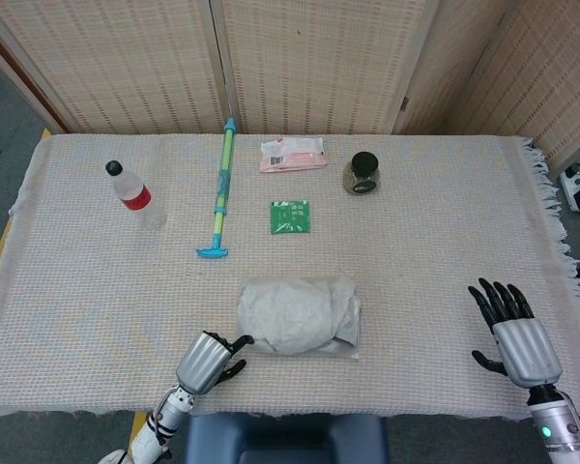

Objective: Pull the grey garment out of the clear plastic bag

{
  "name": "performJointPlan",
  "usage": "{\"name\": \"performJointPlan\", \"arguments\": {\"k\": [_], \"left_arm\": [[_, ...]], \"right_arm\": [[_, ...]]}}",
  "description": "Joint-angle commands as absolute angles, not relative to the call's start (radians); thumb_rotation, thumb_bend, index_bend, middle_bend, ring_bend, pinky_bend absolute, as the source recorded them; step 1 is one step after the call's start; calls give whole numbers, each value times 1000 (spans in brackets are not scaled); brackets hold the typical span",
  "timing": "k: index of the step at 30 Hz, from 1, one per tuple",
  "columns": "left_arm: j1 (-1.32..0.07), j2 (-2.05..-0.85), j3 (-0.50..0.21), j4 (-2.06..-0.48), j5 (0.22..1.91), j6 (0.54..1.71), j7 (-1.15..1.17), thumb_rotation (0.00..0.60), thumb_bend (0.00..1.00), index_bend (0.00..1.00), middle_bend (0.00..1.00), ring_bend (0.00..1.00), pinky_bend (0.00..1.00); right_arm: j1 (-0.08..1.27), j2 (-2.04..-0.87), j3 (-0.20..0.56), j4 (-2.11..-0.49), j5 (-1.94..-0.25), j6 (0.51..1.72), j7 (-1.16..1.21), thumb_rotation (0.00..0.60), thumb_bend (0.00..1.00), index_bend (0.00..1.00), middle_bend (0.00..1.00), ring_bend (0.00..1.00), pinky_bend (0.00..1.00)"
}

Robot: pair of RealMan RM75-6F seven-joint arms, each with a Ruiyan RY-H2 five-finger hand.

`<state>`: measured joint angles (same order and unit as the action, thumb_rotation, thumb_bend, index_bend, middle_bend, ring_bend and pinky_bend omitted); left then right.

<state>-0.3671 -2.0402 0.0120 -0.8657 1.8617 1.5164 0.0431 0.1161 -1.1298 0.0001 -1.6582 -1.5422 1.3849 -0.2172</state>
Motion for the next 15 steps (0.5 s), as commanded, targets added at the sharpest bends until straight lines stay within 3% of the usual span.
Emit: {"name": "performJointPlan", "arguments": {"k": [1,15], "left_arm": [[-384,-2061,0,-828,1847,1525,36,600,277,451,1000,1000,1000],[-411,-2101,17,-711,1826,1562,8,600,369,544,1000,1000,1000]], "right_arm": [[119,-1127,0,-1662,-1537,1377,-222,600,114,0,0,0,0],[127,-1122,-3,-1674,-1524,1355,-237,600,113,0,0,0,0]]}}
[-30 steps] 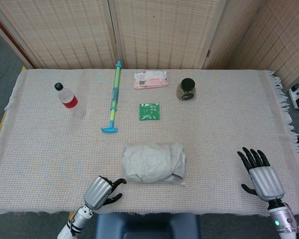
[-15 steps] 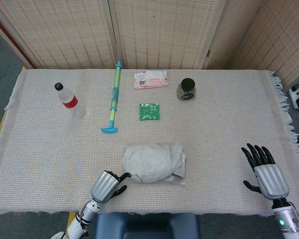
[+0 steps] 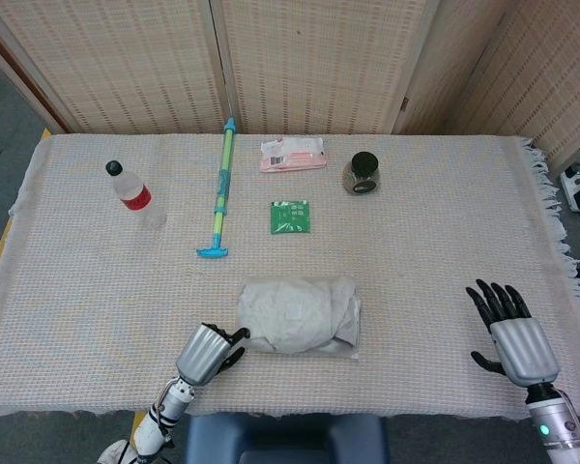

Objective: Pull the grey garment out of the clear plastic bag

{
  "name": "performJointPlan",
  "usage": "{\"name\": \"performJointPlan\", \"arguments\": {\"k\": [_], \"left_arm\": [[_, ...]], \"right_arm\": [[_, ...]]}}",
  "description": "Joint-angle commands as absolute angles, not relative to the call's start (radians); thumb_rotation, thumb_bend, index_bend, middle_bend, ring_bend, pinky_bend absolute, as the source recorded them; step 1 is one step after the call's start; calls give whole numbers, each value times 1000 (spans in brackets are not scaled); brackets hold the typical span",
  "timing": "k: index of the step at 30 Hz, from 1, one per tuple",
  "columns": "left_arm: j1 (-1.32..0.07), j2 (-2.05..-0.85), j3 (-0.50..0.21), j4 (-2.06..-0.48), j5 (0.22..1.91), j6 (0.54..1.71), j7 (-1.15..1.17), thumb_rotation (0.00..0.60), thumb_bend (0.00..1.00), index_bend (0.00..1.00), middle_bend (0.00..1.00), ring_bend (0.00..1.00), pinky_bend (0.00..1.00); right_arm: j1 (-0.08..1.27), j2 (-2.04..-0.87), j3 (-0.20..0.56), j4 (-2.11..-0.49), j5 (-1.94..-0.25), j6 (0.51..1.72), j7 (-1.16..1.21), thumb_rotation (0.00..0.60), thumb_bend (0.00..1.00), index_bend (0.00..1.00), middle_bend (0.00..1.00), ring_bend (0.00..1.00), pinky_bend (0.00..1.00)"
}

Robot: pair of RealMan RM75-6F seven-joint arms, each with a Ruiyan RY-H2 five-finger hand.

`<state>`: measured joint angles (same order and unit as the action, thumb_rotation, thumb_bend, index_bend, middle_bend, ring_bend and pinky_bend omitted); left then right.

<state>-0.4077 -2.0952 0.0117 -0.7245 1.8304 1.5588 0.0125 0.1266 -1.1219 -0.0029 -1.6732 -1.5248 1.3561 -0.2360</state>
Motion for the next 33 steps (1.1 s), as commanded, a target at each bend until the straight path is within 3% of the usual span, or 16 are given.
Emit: {"name": "performJointPlan", "arguments": {"k": [1,13,21,28,33], "left_arm": [[-411,-2103,19,-707,1824,1562,5,600,380,555,1000,1000,1000],[-421,-2126,33,-649,1805,1582,-11,600,493,674,1000,1000,1000],[-420,-2121,56,-654,1808,1605,-35,600,502,740,1000,1000,1000],[-419,-2112,75,-669,1809,1597,-20,600,488,742,1000,1000,1000],[-423,-2110,75,-676,1805,1597,-17,600,487,742,1000,1000,1000]], "right_arm": [[128,-1122,-3,-1674,-1524,1354,-238,600,114,0,0,0,0],[131,-1122,-8,-1677,-1524,1345,-245,600,113,0,0,0,0],[157,-1154,-9,-1635,-1541,1315,-235,600,119,4,0,0,0],[244,-1271,-5,-1486,-1575,1203,-127,600,199,328,0,0,0],[299,-1366,2,-1389,-1604,1164,-27,600,258,427,0,0,0]]}}
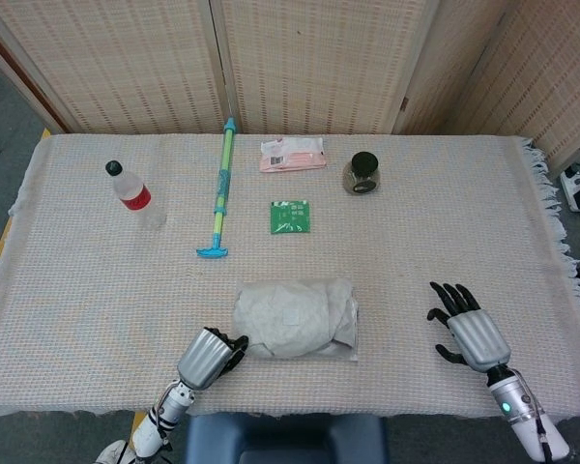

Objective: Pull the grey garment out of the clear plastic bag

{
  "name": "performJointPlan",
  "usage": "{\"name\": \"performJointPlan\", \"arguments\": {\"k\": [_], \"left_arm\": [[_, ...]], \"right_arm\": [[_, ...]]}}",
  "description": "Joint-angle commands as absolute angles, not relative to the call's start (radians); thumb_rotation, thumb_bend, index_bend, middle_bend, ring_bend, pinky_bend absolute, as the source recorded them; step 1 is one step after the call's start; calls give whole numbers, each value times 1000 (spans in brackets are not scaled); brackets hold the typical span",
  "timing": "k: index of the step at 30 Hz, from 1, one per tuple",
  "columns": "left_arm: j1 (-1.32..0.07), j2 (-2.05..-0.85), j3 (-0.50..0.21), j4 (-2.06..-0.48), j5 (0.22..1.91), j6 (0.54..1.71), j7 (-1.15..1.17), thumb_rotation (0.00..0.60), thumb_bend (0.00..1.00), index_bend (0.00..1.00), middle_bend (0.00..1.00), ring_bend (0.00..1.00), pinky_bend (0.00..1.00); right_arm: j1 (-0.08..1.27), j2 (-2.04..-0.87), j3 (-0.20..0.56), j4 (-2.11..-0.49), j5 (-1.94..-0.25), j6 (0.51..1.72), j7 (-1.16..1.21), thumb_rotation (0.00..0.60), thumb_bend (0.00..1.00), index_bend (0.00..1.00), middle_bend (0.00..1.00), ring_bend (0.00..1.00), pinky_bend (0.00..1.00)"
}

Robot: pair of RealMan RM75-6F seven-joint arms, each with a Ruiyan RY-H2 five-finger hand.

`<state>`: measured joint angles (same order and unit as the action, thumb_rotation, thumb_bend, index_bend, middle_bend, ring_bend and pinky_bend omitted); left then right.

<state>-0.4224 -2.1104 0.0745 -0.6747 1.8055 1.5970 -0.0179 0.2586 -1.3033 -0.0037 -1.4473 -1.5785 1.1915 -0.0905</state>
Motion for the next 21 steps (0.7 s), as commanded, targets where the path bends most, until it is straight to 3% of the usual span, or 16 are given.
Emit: {"name": "performJointPlan", "arguments": {"k": [1,11,21], "left_arm": [[-424,-2109,76,-677,1804,1595,-16,600,488,742,1000,1000,1000],[-433,-2103,68,-675,1790,1590,-18,600,481,733,1000,1000,1000],[-442,-2095,67,-691,1787,1591,-7,600,479,732,1000,1000,1000]], "right_arm": [[309,-1394,5,-1361,-1616,1171,-6,600,269,436,0,0,0],[373,-1637,26,-1064,-1689,1264,156,600,312,471,0,0,0],[409,-1748,46,-944,-1661,1279,242,600,312,461,0,0,0]]}}
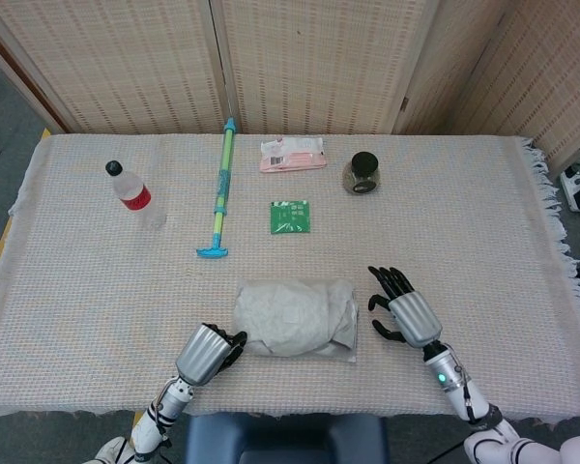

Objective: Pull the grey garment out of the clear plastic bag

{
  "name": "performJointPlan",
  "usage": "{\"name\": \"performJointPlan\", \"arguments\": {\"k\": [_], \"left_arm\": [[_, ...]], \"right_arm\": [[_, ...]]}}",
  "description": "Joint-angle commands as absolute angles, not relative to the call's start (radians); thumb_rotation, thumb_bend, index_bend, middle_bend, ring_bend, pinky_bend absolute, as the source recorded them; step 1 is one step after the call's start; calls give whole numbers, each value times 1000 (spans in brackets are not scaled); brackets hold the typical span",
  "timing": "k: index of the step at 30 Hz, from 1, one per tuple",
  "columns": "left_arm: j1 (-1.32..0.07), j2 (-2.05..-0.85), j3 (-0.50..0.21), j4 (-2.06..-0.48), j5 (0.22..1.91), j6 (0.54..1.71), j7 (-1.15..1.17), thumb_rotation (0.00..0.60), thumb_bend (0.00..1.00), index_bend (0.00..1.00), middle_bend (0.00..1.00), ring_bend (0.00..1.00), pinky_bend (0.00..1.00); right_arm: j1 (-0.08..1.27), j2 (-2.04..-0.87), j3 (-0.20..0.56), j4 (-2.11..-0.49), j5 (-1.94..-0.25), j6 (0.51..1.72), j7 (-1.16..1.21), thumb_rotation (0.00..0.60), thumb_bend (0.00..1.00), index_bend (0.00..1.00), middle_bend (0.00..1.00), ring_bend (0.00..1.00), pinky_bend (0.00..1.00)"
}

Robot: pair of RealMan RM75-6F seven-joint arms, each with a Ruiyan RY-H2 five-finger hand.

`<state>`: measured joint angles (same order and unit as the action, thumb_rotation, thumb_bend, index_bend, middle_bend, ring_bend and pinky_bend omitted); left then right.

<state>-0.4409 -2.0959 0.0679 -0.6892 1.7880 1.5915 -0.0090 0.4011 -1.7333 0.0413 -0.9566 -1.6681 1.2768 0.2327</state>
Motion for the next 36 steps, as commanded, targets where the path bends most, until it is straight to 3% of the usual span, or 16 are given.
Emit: {"name": "performJointPlan", "arguments": {"k": [1,36], "left_arm": [[-443,-2095,66,-692,1786,1590,-5,600,478,732,1000,1000,1000],[-465,-2063,48,-721,1767,1587,15,600,476,732,1000,1000,1000]], "right_arm": [[412,-1758,49,-935,-1657,1281,245,600,312,459,0,0,0],[469,-1881,63,-851,-1591,1280,242,600,319,490,0,0,0]]}}
